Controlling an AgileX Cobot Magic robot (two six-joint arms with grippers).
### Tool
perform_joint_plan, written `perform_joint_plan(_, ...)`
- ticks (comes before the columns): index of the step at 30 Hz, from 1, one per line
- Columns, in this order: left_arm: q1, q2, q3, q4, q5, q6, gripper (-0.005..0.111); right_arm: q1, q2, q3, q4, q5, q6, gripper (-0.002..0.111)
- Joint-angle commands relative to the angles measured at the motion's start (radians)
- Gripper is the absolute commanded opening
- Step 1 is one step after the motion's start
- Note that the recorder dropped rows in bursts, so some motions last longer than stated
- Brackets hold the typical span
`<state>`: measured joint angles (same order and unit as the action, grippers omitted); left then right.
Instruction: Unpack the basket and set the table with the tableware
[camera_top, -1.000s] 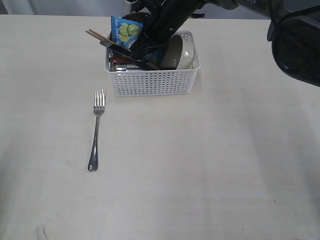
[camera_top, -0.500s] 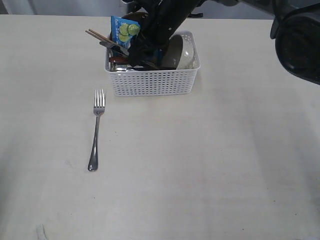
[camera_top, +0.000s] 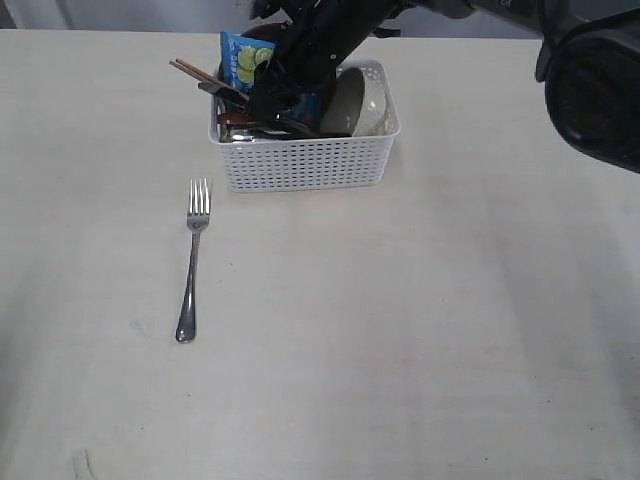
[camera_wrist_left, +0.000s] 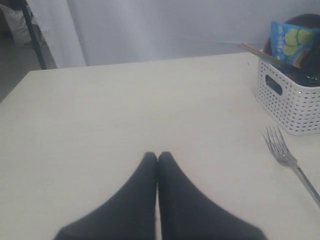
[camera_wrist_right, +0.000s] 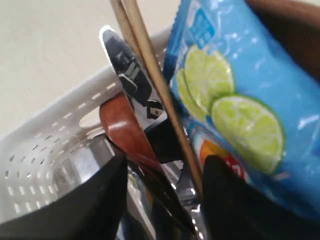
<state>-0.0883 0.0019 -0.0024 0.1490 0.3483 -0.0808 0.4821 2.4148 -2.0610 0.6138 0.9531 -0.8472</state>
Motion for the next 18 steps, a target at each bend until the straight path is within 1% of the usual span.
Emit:
perform_joint_plan(1, -0.005, -0.002, 0.002, -0.001, -0.001, -0.002, 0.0, -0.001, 0.038, 0.003, 0.012, -0.021, -0.013, 0.046)
perform_joint_plan(3, -0.005, -0.002, 0.002, -0.001, -0.001, -0.002, 0.0, -0.001, 0.042, 0.003, 0.012, -0.028, -0.013, 0.045)
perform_joint_plan(5, -0.005, -0.002, 0.002, -0.001, -0.001, -0.002, 0.0, -0.001, 0.042, 0.003, 0.01, -0.031, -0.013, 0.039)
perform_joint_plan(10, -0.005, -0.002, 0.002, -0.001, -0.001, -0.002, 0.0, -0.001, 0.042, 0.003, -0.002, -0.017, -0.013, 0.0)
perform_joint_plan(13, -0.005, -0.002, 0.002, -0.001, -0.001, -0.002, 0.0, -0.003, 0.042, 0.003, -0.026, -0.013, -0.013, 0.0)
perform_joint_plan(18, -0.005, -0.002, 0.002, -0.001, -0.001, -0.002, 0.0, -0.003, 0.035, 0.003, -0.007, 0.016, -0.013, 0.0)
